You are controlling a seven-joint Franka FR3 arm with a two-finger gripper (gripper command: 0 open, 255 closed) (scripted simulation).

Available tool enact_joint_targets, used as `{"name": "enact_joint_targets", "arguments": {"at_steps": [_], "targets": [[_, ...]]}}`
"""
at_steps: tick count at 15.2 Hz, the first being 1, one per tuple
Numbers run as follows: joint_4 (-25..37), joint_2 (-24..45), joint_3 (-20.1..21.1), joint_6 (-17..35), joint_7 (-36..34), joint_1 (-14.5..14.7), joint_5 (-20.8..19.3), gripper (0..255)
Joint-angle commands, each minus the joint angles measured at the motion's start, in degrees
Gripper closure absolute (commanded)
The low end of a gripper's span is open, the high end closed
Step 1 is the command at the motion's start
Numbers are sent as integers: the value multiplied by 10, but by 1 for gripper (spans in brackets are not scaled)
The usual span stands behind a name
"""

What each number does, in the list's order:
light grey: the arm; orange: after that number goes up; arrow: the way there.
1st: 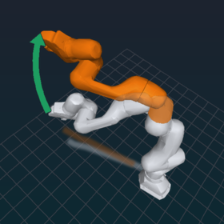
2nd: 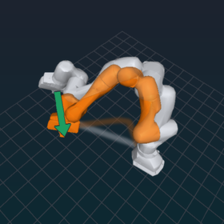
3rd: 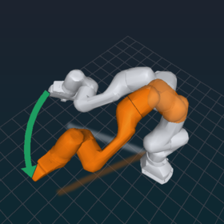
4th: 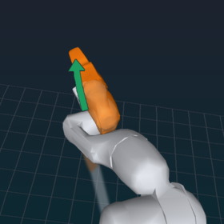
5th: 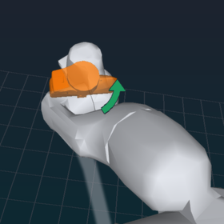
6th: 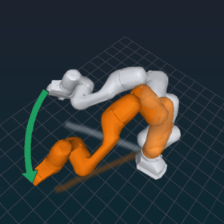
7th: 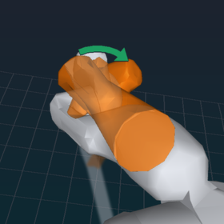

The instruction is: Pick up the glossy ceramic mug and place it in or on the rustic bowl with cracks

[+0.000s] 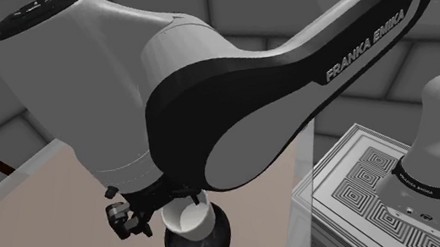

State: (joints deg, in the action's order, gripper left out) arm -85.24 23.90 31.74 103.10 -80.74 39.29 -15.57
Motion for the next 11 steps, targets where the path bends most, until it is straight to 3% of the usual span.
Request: {"name": "enact_joint_targets", "arguments": {"at_steps": [1,3,11], "targets": [[26,-2,2,-28,2,4,2,0],[63,0,3,-63,4,10,3,0],[63,0,3,-63,4,10,3,0]]}}
